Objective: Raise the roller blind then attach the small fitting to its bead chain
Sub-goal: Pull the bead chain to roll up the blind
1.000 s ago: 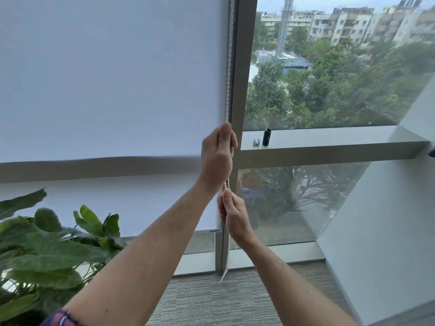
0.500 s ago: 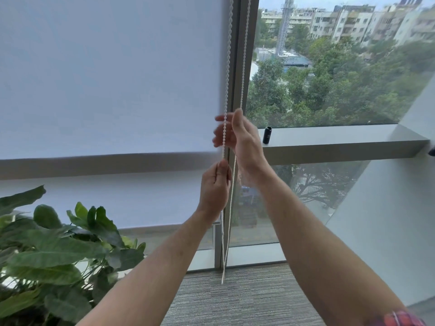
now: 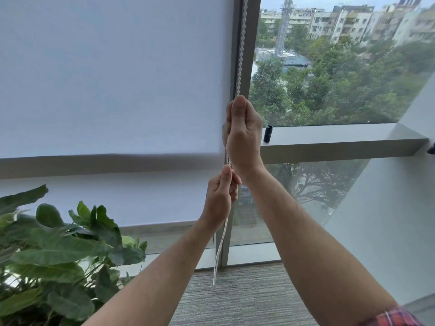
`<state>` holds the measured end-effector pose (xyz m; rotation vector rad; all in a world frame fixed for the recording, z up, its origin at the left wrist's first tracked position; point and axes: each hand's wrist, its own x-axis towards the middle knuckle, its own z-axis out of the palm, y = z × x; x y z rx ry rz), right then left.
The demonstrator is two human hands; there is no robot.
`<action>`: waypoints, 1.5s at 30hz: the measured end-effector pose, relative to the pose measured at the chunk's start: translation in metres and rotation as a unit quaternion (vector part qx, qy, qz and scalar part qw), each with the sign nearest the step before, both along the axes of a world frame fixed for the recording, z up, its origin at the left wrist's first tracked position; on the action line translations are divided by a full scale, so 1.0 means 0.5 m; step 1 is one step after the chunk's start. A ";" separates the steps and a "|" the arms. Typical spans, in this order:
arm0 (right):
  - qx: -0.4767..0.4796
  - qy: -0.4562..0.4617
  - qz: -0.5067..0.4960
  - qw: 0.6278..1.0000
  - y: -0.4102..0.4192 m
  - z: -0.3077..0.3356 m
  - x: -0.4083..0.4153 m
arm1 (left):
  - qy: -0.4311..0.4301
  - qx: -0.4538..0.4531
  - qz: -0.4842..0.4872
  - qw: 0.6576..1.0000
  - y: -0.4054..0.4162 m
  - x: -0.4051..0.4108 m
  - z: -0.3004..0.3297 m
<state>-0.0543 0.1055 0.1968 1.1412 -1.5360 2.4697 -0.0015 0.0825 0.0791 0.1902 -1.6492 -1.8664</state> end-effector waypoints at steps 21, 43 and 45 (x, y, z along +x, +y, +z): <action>0.185 -0.002 -0.092 0.978 0.028 -0.266 0.045 | 0.100 -0.088 0.000 0.991 -0.040 -0.023 0.251; 0.209 -0.124 0.075 0.967 0.076 -0.214 -0.028 | 0.001 -0.079 0.107 0.991 -0.015 0.017 -0.025; 0.156 -0.115 0.125 0.973 0.068 -0.160 -0.026 | -0.037 -0.074 0.099 0.992 -0.010 0.026 -0.068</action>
